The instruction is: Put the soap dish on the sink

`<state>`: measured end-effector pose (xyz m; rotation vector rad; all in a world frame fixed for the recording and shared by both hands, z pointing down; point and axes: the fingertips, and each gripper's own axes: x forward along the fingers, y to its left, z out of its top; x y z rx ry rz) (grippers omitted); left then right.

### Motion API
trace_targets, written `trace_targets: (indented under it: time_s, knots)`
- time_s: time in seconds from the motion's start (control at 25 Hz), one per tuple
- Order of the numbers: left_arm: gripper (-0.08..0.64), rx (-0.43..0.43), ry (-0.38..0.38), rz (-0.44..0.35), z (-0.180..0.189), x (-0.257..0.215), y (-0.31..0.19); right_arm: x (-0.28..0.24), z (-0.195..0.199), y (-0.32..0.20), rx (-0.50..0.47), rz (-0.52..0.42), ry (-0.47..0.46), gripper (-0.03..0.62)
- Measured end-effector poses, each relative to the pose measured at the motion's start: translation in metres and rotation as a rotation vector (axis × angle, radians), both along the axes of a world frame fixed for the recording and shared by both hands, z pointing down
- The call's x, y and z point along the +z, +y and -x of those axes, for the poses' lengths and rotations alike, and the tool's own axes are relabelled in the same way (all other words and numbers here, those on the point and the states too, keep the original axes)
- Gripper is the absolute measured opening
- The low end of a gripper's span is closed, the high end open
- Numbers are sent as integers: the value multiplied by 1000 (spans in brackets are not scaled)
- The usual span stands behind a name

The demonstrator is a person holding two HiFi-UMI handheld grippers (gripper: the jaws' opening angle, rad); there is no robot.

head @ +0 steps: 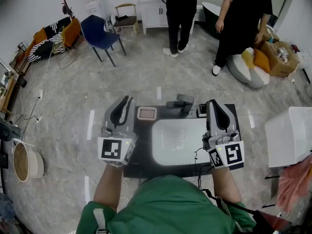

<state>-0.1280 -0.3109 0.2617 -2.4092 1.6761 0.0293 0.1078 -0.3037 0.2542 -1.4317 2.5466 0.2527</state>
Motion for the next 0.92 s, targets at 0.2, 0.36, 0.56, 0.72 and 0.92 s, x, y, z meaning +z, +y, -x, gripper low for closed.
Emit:
trace_targets:
  time_s: [0.2,0.36,0.56,0.72,0.92]
  knots:
    - [48,-4,12,4,0,2,-1,3,-1,-1,2,3,-3,8]
    - [48,-1,-18,2,1,6,-3,3,-2,-1,2,4,-1,8]
    - [48,2,-9,3,2,5,-5,2,0,-3,4,4,0,8]
    - [48,1,-9,2,2,4,-5,1,0,-2,6,2,1,8]
    - [48,1,18,3,1,1,-5,2,1,-1,8,1,2,8]
